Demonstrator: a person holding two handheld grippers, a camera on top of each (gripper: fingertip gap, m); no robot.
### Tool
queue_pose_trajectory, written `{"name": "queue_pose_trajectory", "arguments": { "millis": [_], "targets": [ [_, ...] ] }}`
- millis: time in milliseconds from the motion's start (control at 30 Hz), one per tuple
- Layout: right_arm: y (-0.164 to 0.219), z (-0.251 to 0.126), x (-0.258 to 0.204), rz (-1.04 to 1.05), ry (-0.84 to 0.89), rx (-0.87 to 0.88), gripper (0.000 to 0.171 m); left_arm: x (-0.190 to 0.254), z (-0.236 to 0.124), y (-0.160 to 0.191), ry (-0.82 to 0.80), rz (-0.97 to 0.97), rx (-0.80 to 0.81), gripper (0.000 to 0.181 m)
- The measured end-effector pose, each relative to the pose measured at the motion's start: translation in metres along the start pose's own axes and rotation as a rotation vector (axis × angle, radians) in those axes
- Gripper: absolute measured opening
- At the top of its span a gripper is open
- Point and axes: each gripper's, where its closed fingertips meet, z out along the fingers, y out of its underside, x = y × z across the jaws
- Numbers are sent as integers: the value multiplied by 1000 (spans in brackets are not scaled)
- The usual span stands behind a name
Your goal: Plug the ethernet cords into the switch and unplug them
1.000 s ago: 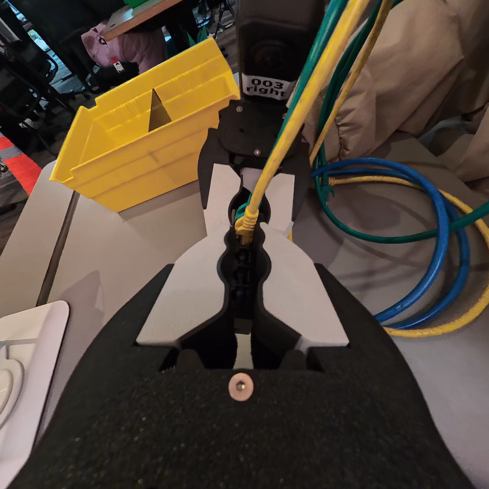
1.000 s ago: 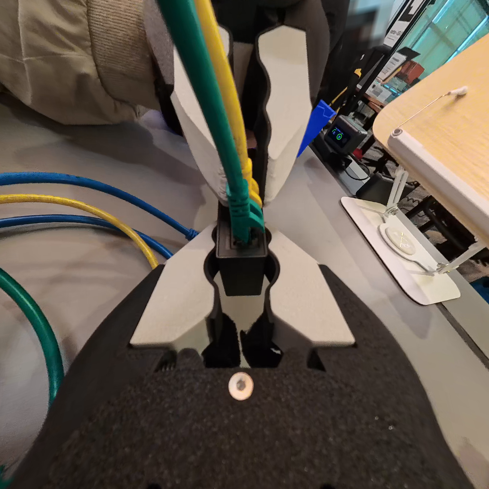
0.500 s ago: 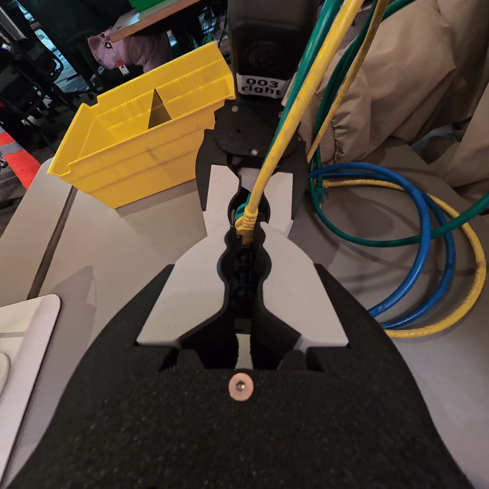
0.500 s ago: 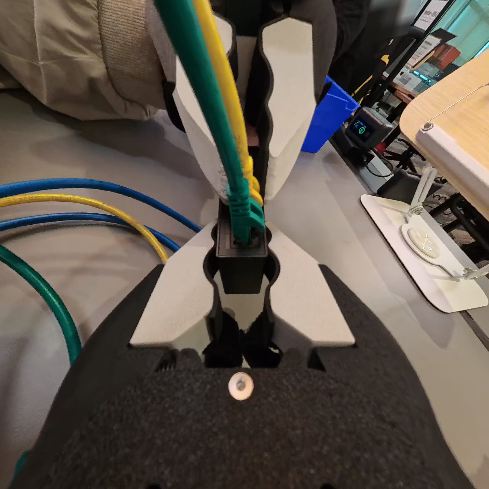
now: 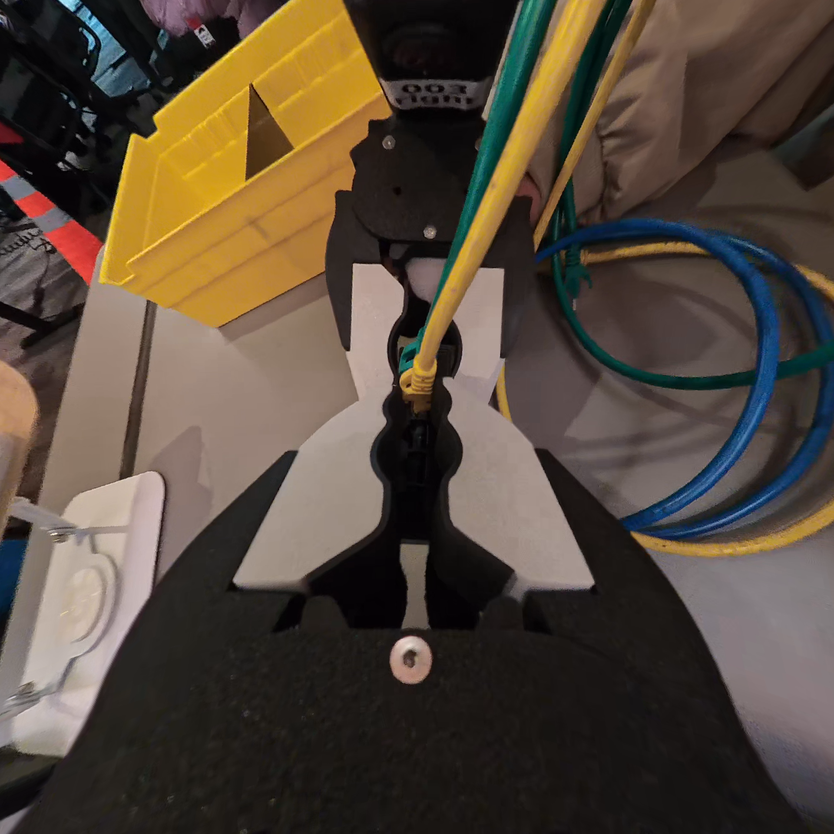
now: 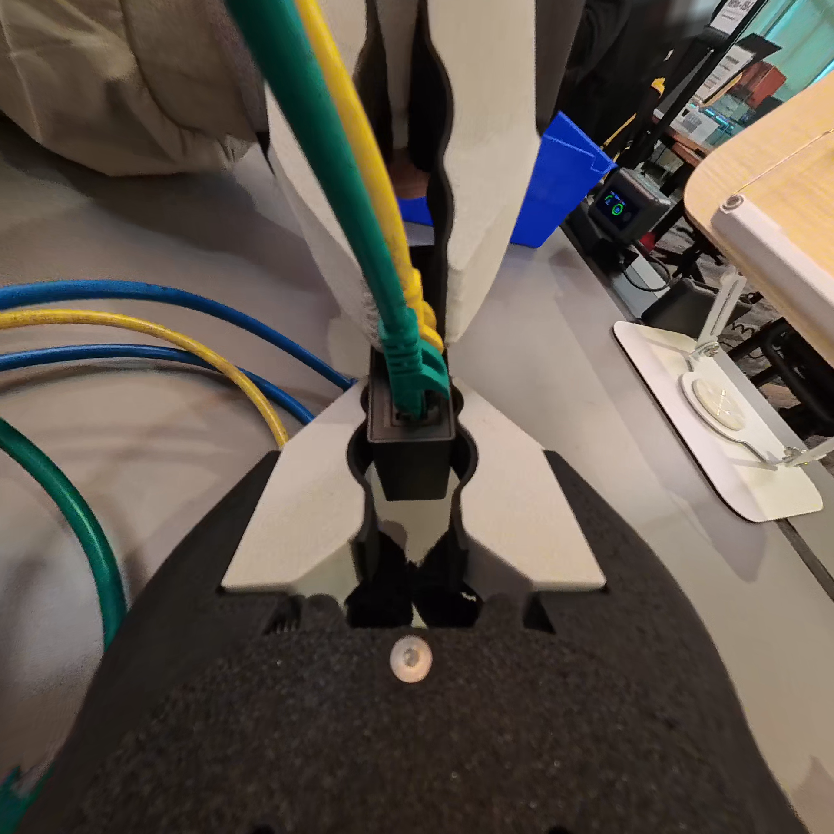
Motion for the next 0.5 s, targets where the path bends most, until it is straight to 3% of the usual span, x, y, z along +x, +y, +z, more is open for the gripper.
{"name": "queue_pose_trajectory", "arguments": {
  "millis": [167, 433, 500],
  "targets": [
    [-2, 3, -5, 20, -26, -18, 28, 3, -4, 1, -16, 1, -16, 12],
    [-31, -4, -4, 89, -36, 156, 27, 1, -15, -21, -9, -171, 222, 13],
    [-31, -2, -7, 45, -23, 139, 27, 6, -15, -16, 7, -181, 204, 14]
  ]
}}
